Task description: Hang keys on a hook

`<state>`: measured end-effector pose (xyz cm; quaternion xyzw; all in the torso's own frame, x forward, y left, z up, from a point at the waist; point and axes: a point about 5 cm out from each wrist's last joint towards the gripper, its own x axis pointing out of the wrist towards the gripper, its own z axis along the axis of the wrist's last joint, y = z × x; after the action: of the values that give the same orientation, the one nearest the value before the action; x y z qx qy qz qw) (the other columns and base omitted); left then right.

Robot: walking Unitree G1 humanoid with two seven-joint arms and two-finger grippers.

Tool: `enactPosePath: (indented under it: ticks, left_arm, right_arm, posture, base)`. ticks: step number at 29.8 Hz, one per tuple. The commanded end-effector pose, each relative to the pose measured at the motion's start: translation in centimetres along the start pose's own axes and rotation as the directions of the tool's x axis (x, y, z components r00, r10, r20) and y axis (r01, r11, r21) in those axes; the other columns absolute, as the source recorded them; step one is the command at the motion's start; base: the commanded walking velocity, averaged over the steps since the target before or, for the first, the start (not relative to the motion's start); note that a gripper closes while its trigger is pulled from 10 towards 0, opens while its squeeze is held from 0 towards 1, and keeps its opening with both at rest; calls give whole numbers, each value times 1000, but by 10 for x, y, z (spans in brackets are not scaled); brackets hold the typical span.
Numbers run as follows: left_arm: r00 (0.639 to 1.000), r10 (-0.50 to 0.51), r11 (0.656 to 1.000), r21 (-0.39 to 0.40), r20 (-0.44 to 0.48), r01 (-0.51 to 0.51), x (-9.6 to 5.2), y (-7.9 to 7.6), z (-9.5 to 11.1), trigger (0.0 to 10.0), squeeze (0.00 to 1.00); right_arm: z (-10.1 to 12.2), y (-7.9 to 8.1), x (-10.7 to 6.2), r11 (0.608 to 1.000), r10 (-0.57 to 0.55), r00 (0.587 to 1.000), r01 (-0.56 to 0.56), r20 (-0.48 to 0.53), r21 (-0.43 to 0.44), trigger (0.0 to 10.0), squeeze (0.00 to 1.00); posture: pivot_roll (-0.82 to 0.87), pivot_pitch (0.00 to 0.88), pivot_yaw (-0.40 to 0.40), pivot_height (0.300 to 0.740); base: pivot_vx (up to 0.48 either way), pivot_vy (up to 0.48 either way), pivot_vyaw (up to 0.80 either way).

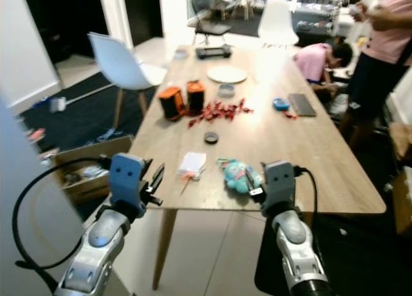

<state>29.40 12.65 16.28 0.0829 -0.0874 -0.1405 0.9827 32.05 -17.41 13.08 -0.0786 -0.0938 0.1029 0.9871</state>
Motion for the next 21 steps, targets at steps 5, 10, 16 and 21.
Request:
enactPosePath:
  ticks: [5, 10, 16, 21]
  left_arm:
    - [1000, -9, 1000, -9, -15, 9, -2, -3, -3, 10000, 0]
    - [1000, -20, 1000, -4, -19, 20, -2, -2, -3, 10000, 0]
    - [986, -150, 986, 68, -79, 155, -8, -3, -2, 10000, 0]
    - [953, -257, 963, 43, -157, 267, -18, -5, 1, 10000, 0]
  right_arm:
    - [-3, -3, -2, 1000, -10, 1000, 10, -11, -1, 10000, 0]
    - [-4, -2, -1, 1000, -4, 1000, 4, -11, -1, 10000, 0]
    - [-3, -1, -1, 1000, -2, 1000, 2, -10, -4, 10000, 0]
    - [-5, -3, -4, 1000, -8, 1000, 7, -16, -7, 10000, 0]
  posture:
    - [106, 71, -6, 740]
    - [110, 73, -6, 740]
    - [110, 76, -3, 740]
    - [112, 81, 1, 740]
  base:
    - [58, 0, 0]
    - [0, 0, 0]
    - [0, 0, 0]
    - [0, 0, 0]
